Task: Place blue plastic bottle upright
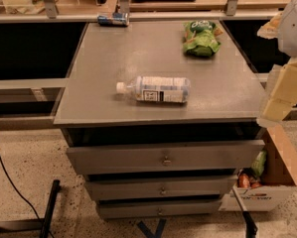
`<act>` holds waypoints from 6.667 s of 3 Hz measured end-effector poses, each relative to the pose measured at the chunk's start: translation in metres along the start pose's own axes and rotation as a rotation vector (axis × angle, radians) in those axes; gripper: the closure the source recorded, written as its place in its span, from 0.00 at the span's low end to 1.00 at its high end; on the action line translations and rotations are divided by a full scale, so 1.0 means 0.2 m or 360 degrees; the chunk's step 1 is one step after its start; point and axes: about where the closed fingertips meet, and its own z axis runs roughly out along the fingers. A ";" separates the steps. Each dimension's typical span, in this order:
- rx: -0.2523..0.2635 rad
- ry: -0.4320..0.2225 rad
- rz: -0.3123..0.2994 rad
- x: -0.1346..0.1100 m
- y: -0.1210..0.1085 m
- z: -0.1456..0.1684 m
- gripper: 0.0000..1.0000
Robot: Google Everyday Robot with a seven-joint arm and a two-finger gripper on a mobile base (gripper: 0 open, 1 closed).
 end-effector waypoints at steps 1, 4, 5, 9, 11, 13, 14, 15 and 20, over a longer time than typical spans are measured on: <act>-0.0034 0.0069 -0.0116 -0.14 0.02 0.03 0.00; -0.0165 0.0126 -0.0379 -0.71 -0.03 0.28 0.00; -0.0217 0.0087 -0.0407 -0.82 -0.12 0.42 0.00; -0.0358 -0.0044 -0.0296 -0.91 -0.34 0.97 0.00; -0.0324 0.0007 -0.0237 -0.91 -0.30 1.11 0.00; -0.0346 0.0152 -0.0231 -0.93 -0.25 1.18 0.32; -0.0376 0.0185 -0.0249 -0.95 -0.23 1.18 0.55; -0.0362 0.0241 -0.0377 -0.99 -0.18 1.13 0.78; -0.0416 -0.0652 -0.0488 -1.06 -0.51 0.56 1.00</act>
Offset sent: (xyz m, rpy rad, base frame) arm 0.0197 0.1135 -0.0226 -0.1596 0.1538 0.2178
